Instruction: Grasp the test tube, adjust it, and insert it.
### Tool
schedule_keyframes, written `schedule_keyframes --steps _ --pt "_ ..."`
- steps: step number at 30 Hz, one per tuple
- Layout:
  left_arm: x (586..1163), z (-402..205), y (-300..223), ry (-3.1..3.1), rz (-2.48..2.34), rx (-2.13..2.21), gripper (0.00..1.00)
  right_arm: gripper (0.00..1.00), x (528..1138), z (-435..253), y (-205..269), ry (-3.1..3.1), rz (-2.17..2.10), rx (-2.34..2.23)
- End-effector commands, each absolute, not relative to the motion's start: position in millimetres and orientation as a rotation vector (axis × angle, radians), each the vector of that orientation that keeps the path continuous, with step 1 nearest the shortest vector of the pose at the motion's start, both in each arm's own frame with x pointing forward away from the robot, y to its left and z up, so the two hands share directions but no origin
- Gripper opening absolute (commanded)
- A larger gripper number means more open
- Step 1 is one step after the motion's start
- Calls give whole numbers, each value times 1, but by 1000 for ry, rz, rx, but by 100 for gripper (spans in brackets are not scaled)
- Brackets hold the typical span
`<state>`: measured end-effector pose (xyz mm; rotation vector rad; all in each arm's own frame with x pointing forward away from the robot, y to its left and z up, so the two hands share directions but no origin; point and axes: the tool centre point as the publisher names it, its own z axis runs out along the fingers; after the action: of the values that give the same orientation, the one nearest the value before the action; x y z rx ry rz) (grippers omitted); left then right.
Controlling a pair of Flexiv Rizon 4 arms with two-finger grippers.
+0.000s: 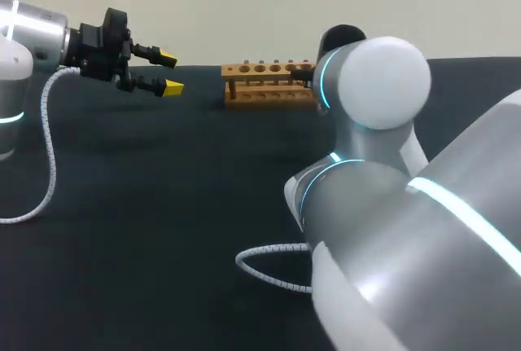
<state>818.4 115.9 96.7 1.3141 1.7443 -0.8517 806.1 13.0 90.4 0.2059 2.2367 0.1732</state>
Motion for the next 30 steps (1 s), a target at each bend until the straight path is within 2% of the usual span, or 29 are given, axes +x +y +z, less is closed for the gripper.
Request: schedule_keyframes --steps 1,30 --pt "817 96 116 1740 -849 1312 100 0 808 87 22 2245 41 276" --pt "817 96 116 1740 -849 1312 100 0 808 68 49 2235 202 171"
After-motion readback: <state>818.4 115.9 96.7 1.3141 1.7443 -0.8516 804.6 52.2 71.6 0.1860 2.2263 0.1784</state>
